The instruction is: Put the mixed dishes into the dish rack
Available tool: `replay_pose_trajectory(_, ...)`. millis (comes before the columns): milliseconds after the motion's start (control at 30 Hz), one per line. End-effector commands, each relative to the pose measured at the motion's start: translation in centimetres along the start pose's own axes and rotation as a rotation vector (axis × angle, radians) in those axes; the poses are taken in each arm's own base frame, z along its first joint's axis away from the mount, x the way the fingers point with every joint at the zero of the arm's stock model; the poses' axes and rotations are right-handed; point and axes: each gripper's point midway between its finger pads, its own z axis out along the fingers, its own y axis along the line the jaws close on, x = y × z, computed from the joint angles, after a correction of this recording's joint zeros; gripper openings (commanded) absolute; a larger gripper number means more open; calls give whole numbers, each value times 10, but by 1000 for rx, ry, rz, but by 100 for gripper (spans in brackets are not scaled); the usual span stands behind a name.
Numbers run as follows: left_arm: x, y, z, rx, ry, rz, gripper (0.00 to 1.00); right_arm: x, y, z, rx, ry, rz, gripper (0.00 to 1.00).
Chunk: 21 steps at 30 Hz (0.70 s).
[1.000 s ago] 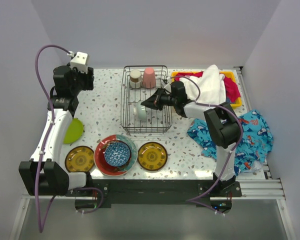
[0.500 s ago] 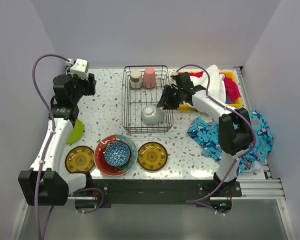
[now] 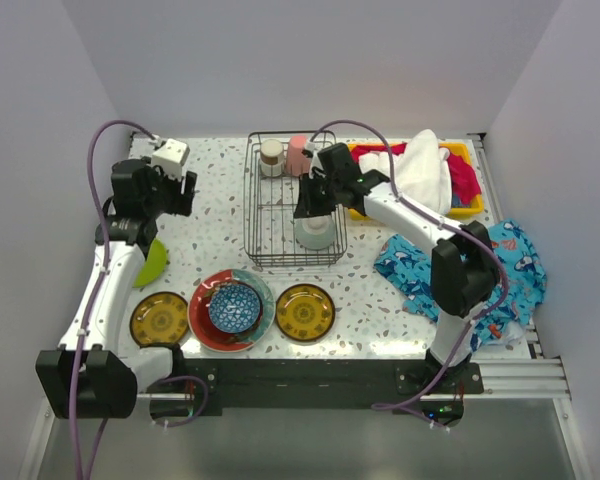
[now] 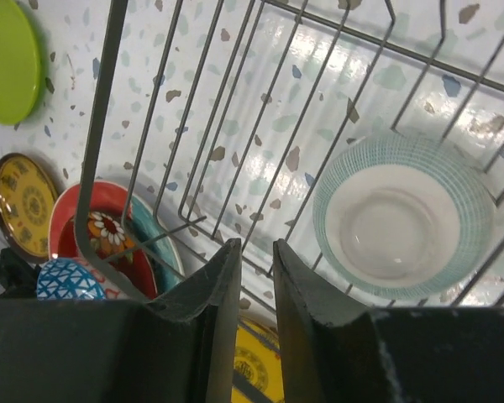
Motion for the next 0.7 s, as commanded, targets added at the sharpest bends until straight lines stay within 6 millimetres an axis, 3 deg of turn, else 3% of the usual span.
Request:
replay_pose_trajectory(0,44,-32,-13,267,252,95,70,-19,-16,19,58,-41,-55,26)
replay_pose_trajectory(200,103,-78,-26,510,422,49,68,2,-47,15,197,33,-106,22)
replay_pose_trajectory(367,129,-117,-34,637,496,95,66,8,-50,0,206,41,-134,21)
replay_pose_trajectory(467,136,-128,-39,667,515,120,66,1,-25,-10,93,-1,-133,24)
replay_pose_trajectory(567,138,-126,-39,651,520,133,65,-8,8,-23,-59,-37,-155,37)
replay_pose_trajectory(667,131,-119,-40,616,498,159,65,-13,23,-37,-109,-67,-214,41)
